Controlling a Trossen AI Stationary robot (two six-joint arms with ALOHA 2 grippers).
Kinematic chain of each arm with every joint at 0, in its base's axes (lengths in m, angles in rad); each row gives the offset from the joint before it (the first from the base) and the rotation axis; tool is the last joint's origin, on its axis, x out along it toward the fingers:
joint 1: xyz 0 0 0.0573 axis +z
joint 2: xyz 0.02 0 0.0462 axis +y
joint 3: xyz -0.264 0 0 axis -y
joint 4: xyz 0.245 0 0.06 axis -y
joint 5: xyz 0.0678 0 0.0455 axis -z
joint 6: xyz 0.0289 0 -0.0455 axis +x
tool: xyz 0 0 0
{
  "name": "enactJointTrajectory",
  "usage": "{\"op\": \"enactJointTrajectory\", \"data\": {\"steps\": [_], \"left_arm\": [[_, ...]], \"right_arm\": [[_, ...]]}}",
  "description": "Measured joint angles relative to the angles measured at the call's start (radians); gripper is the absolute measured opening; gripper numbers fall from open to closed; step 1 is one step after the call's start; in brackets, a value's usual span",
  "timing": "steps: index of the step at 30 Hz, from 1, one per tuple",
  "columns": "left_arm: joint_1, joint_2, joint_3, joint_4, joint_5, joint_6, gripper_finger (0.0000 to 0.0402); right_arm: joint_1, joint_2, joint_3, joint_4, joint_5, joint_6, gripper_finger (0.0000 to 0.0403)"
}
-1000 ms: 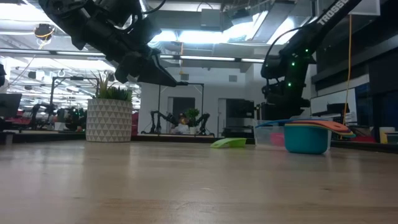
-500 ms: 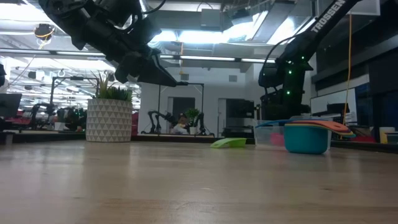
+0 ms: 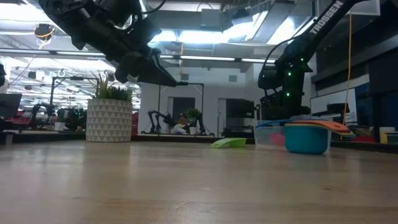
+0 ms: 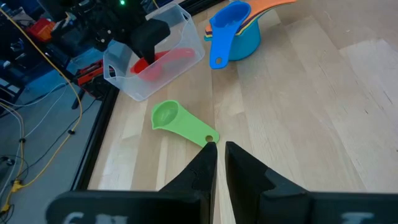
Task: Nest measuring cups in basket
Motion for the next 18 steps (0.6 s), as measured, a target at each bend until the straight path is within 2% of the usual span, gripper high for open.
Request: {"op": "enactJointTrajectory", "data": {"steps": [13,18], "left_arm": [[0.0,0.0,0.0,0.0,0.0,0.03,0.0028],[0.0,0.0,0.0,0.0,0.0,0.028,0.0027]], "right_arm": [[0.0,0.0,0.0,0.0,-0.003,0.001,0.003],[0.0,-0.001,0.0,0.0,-0.005,0.001,0.0012]]}}
